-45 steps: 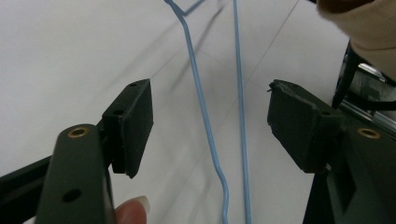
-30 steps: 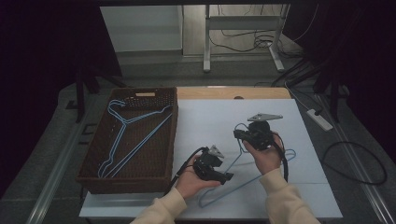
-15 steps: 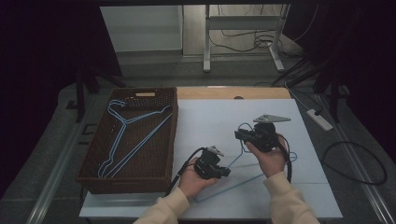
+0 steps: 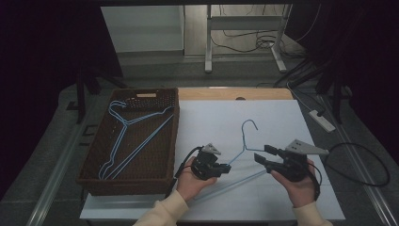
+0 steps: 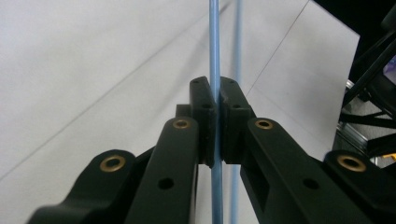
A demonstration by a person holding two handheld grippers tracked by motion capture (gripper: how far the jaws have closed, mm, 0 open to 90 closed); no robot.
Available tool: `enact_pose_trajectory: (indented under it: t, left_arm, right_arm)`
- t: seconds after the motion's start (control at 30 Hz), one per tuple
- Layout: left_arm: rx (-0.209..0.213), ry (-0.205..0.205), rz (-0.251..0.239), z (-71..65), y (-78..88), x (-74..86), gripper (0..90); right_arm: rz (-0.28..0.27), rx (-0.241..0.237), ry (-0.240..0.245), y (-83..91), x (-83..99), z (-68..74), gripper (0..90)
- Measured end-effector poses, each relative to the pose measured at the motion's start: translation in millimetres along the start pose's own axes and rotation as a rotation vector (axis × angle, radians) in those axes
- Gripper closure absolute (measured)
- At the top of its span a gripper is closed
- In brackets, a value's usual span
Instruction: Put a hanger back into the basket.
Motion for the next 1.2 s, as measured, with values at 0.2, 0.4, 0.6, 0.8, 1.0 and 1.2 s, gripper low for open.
enact_pose_trajectory:
  t: [0.2,0.4,0.6,0.8,1.0,1.2]
  left_arm:
    - [-0.002,-0.009,-0.032,-6.1,11.8,-3.3,85.9]
    - [-0.021,-0.029,-0.060,-10.8,25.6,-8.0,85.9]
    - [-0.018,-0.042,-0.111,-13.2,55.1,-16.3,85.9]
    - [0.004,-0.030,-0.160,-12.5,80.8,-20.8,85.9]
    - [0.004,-0.038,-0.199,-12.3,103.8,-24.4,85.9]
    - [-0.011,-0.047,-0.245,-8.3,129.0,-25.8,85.9]
  right_arm:
    - [0.007,0.004,0.038,11.5,20.1,-0.8,38.5]
    - [0.002,-0.019,0.055,14.2,29.6,-6.8,36.9]
    - [0.014,-0.027,0.059,12.7,34.6,-9.5,34.5]
    - [0.037,-0.022,0.047,10.1,40.5,-13.5,33.0]
    - [0.051,-0.018,0.044,8.7,43.5,-16.1,32.8]
    - [0.061,-0.014,0.041,7.4,46.0,-17.8,32.7]
Point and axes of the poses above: each handheld gripper's, and its own axes: y roughly backward along the jaws, x roughly out of its underside, z roughly to its left, the point moved 2 cm from there along -y, roughly forward along the jaws, and after that the axes turned 12 degrees about y, right-handed, at the moved point
